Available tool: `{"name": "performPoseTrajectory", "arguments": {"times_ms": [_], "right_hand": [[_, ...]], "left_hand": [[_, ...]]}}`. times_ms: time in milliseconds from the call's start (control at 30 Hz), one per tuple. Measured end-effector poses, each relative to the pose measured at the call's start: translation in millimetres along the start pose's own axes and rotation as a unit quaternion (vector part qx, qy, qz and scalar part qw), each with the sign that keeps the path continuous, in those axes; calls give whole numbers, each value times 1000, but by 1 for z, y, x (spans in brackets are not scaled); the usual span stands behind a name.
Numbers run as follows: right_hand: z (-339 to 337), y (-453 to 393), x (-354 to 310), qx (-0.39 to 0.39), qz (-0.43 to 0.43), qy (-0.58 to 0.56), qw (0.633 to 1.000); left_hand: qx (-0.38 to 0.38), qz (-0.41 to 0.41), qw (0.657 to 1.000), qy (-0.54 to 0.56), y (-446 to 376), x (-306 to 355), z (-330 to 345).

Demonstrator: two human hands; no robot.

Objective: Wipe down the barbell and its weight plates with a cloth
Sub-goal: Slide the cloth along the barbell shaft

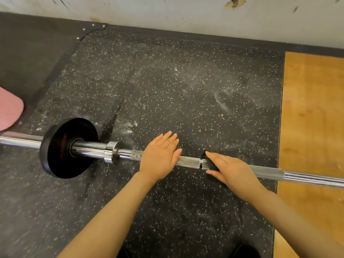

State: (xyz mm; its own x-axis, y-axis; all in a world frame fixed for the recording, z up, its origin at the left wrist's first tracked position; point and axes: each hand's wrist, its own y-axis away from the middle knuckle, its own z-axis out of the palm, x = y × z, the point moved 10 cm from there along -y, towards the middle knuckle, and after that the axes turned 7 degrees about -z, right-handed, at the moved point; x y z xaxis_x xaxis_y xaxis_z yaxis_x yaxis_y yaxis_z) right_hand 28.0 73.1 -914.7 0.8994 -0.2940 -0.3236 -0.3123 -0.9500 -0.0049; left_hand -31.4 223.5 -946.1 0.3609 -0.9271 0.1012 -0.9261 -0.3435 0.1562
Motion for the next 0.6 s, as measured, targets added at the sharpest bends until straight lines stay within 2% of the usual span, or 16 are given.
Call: {"name": "performPoseTrajectory", "arguments": {"times_ms": [333, 500, 600], "right_hand": [[8, 24, -5, -27, 77, -104, 991], [18, 17, -18, -6, 114, -169, 979], [38, 13, -33, -68, 96, -110, 987]], "left_hand": [[56, 2, 998, 3, 40, 8, -7], [59, 14, 998, -2, 58, 12, -6], [54, 20, 998, 21, 63, 11, -8]]}}
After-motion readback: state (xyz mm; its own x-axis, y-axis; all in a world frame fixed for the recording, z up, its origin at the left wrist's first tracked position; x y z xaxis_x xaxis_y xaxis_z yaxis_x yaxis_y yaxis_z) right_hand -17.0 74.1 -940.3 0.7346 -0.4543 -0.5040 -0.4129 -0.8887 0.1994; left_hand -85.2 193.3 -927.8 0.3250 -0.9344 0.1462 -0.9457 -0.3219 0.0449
